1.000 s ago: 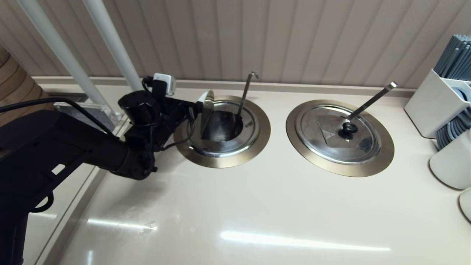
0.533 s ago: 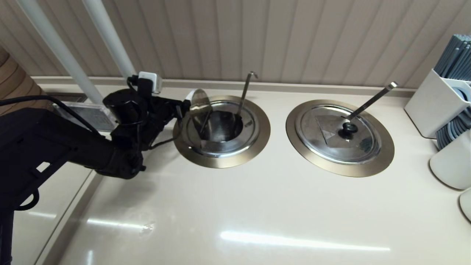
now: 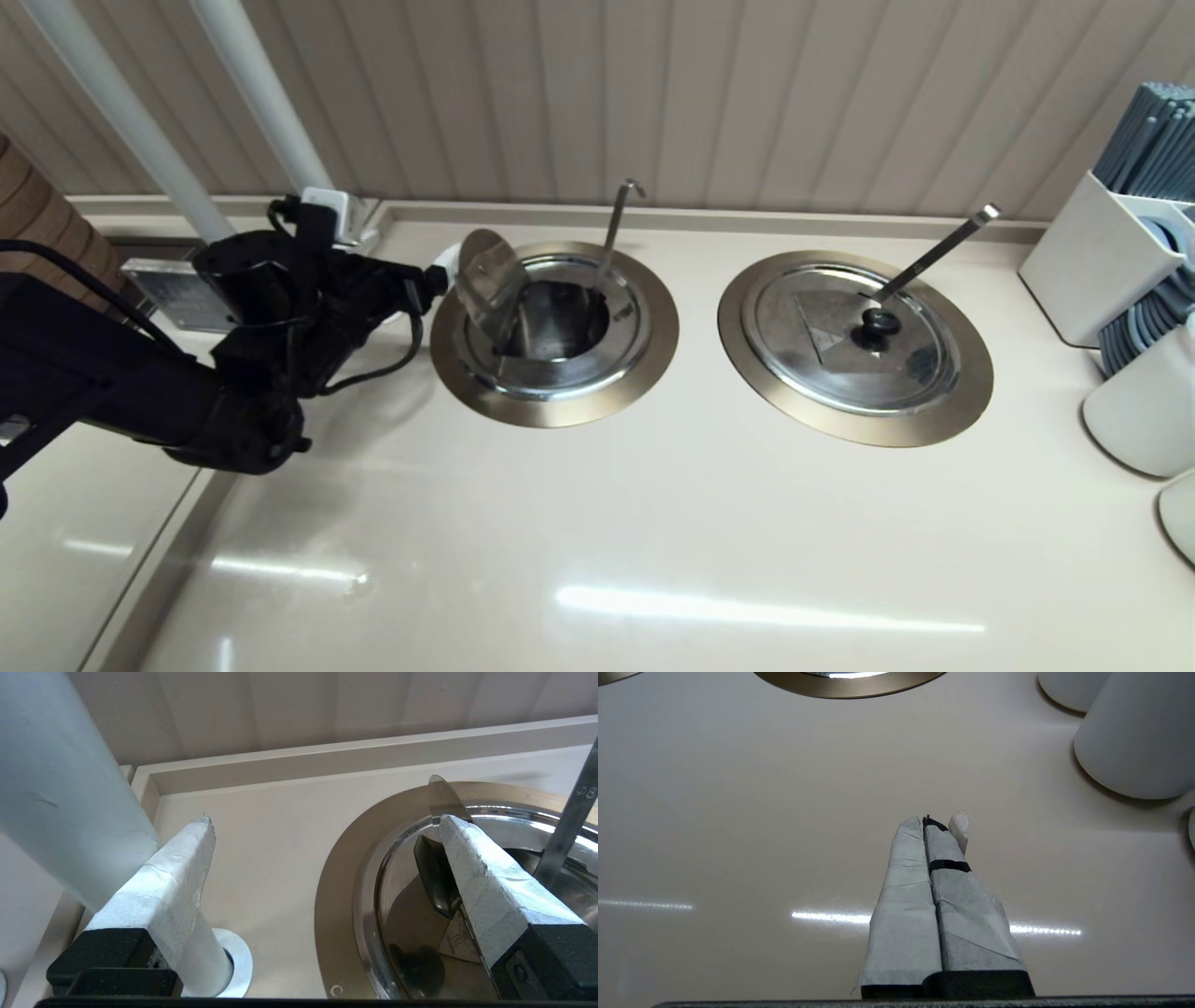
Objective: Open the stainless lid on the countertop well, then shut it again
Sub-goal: Open the lid, then stir with a spoon
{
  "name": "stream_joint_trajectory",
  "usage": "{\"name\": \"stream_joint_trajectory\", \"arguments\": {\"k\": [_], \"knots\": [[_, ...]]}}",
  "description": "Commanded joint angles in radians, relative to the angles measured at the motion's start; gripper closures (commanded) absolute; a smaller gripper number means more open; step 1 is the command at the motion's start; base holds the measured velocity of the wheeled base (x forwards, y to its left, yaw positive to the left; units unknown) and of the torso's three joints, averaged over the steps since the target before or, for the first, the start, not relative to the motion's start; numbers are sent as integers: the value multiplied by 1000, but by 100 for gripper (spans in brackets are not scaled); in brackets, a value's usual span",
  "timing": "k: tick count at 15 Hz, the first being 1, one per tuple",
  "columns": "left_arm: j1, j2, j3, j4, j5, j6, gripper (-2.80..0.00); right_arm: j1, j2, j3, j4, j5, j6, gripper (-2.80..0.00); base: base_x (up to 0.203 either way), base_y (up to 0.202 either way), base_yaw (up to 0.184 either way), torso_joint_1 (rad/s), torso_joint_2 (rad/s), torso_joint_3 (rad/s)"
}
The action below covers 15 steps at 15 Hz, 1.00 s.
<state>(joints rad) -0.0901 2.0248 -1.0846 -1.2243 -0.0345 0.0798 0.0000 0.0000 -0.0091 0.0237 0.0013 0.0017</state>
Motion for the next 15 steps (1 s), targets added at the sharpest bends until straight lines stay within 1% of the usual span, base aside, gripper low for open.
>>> {"name": "stream_joint_trajectory", "arguments": {"k": [1, 4, 7, 10, 12, 15], "knots": [[34, -50, 21, -17, 9, 0, -280, 0, 2, 0, 0, 0, 0, 0, 0, 0, 0, 0, 0, 0], [60, -73, 25, -16, 3, 0, -280, 0, 2, 0, -1, 0, 0, 0, 0, 0, 0, 0, 0, 0], [61, -112, 41, -8, 1, -1, -280, 0, 2, 0, -1, 0, 0, 0, 0, 0, 0, 0, 0, 0], [54, -109, 45, -21, 4, 2, -280, 0, 2, 0, -1, 0, 0, 0, 0, 0, 0, 0, 0, 0], [28, -110, 42, -26, 4, -3, -280, 0, 2, 0, -1, 0, 0, 0, 0, 0, 0, 0, 0, 0], [-35, -101, 60, -22, 9, -33, -280, 0, 2, 0, -1, 0, 0, 0, 0, 0, 0, 0, 0, 0]]}}
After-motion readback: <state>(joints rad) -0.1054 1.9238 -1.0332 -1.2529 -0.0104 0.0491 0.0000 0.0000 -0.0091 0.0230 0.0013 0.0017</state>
